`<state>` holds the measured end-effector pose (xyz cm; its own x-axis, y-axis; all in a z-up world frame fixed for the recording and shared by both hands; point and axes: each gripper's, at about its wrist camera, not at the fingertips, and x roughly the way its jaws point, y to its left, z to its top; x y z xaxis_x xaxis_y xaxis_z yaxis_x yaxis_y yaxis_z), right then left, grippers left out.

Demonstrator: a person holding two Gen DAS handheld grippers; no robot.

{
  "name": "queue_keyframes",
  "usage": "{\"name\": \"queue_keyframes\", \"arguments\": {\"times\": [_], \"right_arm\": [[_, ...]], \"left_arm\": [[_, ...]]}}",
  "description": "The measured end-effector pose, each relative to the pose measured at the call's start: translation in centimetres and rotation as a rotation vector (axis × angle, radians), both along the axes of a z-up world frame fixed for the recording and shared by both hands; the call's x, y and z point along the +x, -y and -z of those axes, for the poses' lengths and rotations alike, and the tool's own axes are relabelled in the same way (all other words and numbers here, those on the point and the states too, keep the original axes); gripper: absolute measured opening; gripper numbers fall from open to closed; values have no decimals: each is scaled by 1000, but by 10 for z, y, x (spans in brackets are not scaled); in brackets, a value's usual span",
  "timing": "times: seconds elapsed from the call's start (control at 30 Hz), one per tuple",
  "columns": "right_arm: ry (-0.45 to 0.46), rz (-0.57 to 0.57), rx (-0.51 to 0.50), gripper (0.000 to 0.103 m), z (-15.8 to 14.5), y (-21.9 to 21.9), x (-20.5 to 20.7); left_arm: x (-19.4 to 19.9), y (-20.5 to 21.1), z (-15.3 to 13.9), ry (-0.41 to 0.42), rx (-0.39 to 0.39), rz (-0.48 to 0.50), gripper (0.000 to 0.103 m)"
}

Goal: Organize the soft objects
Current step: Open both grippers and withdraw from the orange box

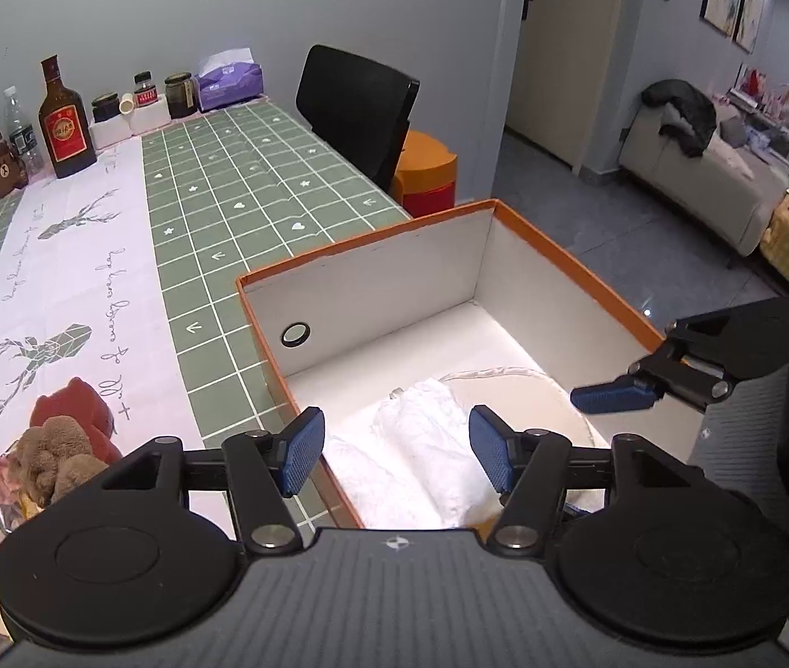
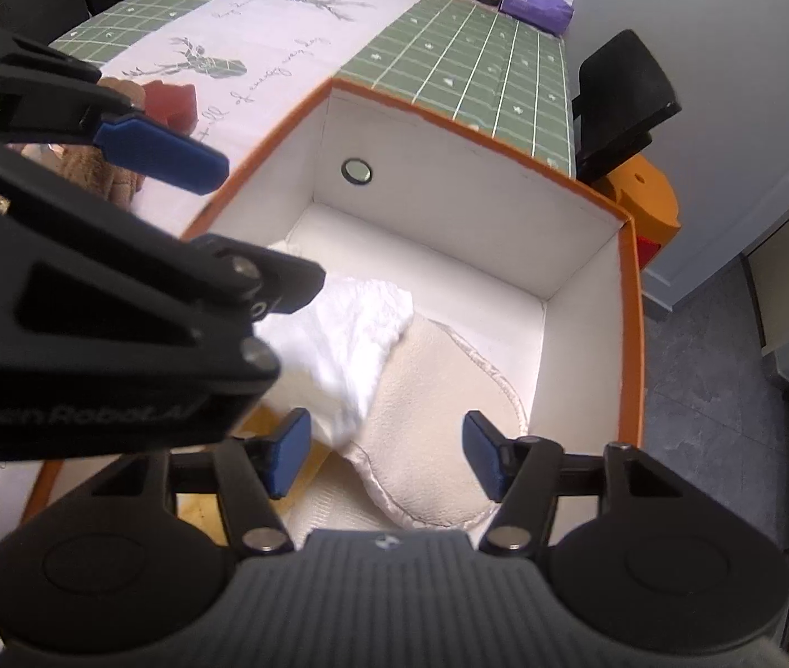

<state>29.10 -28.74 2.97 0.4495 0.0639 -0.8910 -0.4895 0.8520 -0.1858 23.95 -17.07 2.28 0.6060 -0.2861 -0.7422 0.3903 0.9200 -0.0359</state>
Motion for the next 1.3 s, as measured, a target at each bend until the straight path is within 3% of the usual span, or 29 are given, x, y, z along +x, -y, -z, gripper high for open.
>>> {"name": "queue_keyframes", "arguments": {"times": [0.2,0.6,0.8,1.0,1.3], "right_arm": [[94,34,29,70,-22,-8,-22],[295,85,334,75,-56,-50,-110],[332,92,418,75,-39,-88,-147],[385,129,427,79,-7,-112,-175],[347,114,414,79,35,-138,-193]], "left_arm": [[-29,-37,-20,75,-62,-27,71],[-102,-127,-26,235,-136,-148,71],[-138,-164,-13,309,-126,-219,71],[-165,-196,13,307,-80,-295,71],[-197,-227,55,295,-111,-383,71]]}}
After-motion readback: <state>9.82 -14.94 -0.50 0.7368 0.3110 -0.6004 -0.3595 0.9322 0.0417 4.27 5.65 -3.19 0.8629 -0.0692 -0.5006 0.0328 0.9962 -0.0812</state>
